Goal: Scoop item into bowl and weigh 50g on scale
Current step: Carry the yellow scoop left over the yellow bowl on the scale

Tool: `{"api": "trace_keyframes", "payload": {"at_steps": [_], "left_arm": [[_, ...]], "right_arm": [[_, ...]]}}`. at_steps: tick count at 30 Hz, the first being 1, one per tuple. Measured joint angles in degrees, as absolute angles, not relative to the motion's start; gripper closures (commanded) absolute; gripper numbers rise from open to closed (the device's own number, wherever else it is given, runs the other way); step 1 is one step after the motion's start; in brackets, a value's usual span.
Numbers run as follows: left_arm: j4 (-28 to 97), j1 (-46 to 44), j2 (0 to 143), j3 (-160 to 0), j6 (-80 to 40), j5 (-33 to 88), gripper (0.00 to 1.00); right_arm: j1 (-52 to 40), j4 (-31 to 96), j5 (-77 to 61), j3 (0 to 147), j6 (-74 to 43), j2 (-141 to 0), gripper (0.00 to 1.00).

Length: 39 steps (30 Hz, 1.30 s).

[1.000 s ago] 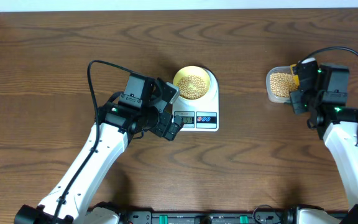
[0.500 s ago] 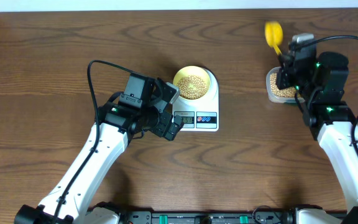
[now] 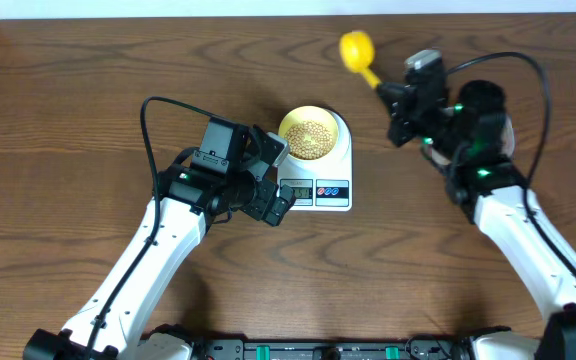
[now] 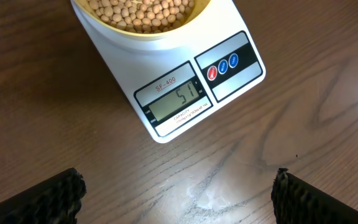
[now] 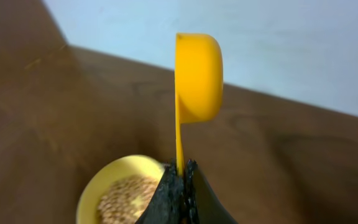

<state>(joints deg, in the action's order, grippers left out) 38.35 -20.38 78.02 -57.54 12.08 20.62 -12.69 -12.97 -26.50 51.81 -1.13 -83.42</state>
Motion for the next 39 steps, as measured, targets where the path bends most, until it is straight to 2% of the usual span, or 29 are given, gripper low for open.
{"api": "trace_keyframes", "payload": {"at_steps": [7,16,27,39], "left_arm": [[38.35,-20.38,78.02,-57.54,12.08,20.62,0.02],[38.35,-20.38,78.02,-57.54,12.08,20.62,0.02],[38.35,-20.38,78.02,-57.54,12.08,20.64,0.02],[38.35,-20.38,78.02,-57.54,12.08,20.64,0.02]], "right_arm": [[-19.73,-11.11,-26.65,51.81,-0.91,-86.61,0.99],[-25.15,-6.63,-23.86,51.81,5.8,-90.17,0.99],[-26.5,-6.2,-17.26,51.81,13.98,-92.53,0.99],[-26.55,-2.17,-13.72,51.81,17.17,-92.53,0.99]]}}
